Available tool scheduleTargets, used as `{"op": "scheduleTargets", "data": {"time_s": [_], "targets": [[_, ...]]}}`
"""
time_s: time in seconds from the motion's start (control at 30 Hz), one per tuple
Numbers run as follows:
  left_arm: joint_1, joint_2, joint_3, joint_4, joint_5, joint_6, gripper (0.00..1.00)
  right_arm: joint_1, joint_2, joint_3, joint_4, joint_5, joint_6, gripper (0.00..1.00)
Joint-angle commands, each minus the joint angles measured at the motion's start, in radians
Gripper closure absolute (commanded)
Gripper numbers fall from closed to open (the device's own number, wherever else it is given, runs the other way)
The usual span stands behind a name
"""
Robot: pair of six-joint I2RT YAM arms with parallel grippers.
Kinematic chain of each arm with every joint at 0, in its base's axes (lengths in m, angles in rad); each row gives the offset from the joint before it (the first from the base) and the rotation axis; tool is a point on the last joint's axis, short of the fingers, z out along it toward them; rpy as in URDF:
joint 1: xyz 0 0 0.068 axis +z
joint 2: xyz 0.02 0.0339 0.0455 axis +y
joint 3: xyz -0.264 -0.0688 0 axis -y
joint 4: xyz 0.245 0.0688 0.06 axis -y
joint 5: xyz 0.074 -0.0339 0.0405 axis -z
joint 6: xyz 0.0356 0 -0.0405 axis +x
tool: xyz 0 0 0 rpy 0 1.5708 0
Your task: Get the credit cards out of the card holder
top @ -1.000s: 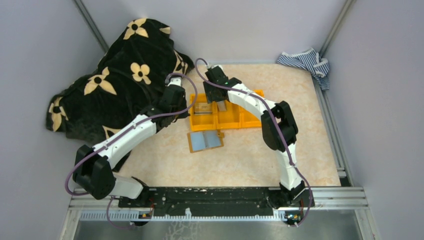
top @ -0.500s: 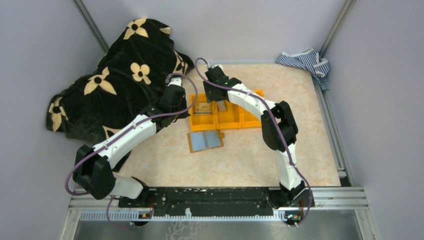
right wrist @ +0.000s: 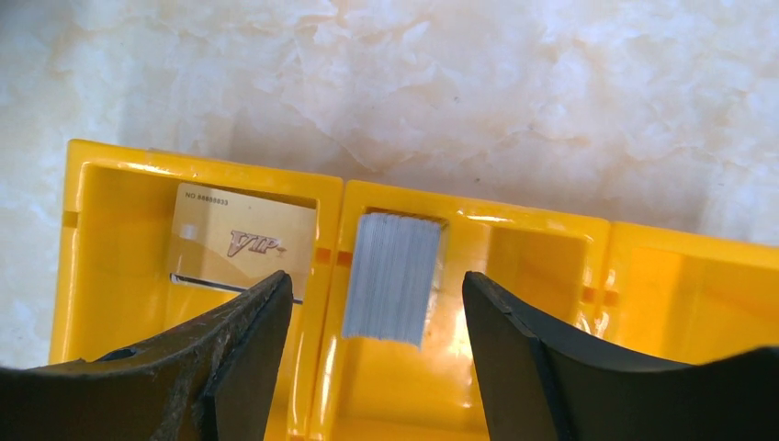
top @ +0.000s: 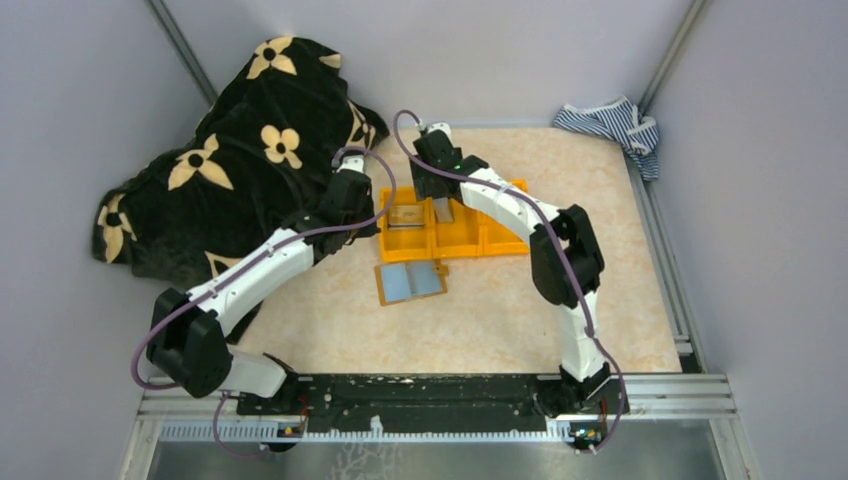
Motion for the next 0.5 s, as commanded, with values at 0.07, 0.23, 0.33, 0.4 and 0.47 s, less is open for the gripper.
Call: {"op": "scheduleTargets", "data": {"time_s": [0.07, 0.23, 0.33, 0.4, 0.47], "targets": [[0.006, -0.025, -0.019, 0.029, -0.009, 0.002, 0.86, 0.014, -0.291, -0.174, 0.209, 0.067, 0.008, 0.32], [0.006, -0.111, -0.083, 0.110, 0.051, 0.008, 0.87, 0.014, -0.516, -0.449, 0.351, 0.031, -0.011, 0.48], [0.006, -0.172, -0.143, 0.166, 0.064, 0.003, 0.87, 0.015, -0.623, -0.613, 0.382, -0.020, 0.010, 0.67], [0.006, -0.207, -0.173, 0.185, 0.052, -0.003, 0.88, 0.017, -0.684, -0.725, 0.402, -0.055, 0.034, 0.81], [0.006, -0.229, -0.191, 0.191, 0.046, -0.006, 0.88, 0.035, -0.724, -0.821, 0.429, -0.077, 0.067, 0.96]]}}
